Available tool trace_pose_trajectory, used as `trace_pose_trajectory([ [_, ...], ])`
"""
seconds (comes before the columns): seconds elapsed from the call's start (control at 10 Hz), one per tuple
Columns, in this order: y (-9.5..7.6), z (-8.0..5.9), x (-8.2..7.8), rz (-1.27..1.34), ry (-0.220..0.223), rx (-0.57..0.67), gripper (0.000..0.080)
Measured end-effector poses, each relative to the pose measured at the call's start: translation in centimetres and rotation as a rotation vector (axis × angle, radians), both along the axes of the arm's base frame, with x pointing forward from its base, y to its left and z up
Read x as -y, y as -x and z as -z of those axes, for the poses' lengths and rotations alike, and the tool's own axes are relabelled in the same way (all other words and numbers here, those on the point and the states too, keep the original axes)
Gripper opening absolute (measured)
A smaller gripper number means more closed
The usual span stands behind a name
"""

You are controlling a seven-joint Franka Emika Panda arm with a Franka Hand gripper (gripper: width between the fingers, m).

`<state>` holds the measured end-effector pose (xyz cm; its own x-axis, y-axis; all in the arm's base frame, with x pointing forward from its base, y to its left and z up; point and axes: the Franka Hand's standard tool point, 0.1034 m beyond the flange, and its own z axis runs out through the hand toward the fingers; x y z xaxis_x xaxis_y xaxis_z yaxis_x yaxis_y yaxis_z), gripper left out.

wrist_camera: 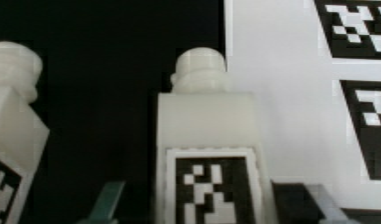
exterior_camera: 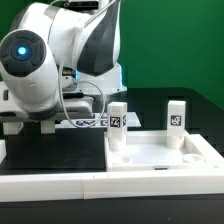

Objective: Assemble square table

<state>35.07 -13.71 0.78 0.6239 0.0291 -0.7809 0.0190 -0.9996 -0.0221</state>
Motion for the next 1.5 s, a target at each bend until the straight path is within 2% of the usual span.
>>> trace_pose_trajectory([
  [0.2,0.0,-0.1,0.0,-0.001,-0.004,-0.004,0.0287],
  [0.4,-0.7,-1.7,-0.4,0.004,-0.017,-0.008,0.0287],
  [0.5,-1.1,-3.1,-0.9,0.010,-0.029,-0.017,0.0288],
  [0.6,-1.8,-5.2,-1.5,0.015,-0.045,-0.019,0.0288],
  [0.7,-2.4,-6.6,-1.8,0.021,-0.054,-0.027,0.0288],
  [0.8,-3.0,-7.4,-1.9,0.023,-0.058,-0.027,0.0289],
  [1.0,-3.2,-6.7,-1.7,0.017,-0.053,0.017,0.0289],
  [1.2,-4.3,-6.6,-1.5,0.001,-0.048,0.175,0.0290],
  [1.3,-4.6,-7.5,-2.0,0.008,-0.047,0.206,0.0290],
  [1.5,-7.6,-10.1,-2.5,0.012,-0.057,0.327,0.0290],
])
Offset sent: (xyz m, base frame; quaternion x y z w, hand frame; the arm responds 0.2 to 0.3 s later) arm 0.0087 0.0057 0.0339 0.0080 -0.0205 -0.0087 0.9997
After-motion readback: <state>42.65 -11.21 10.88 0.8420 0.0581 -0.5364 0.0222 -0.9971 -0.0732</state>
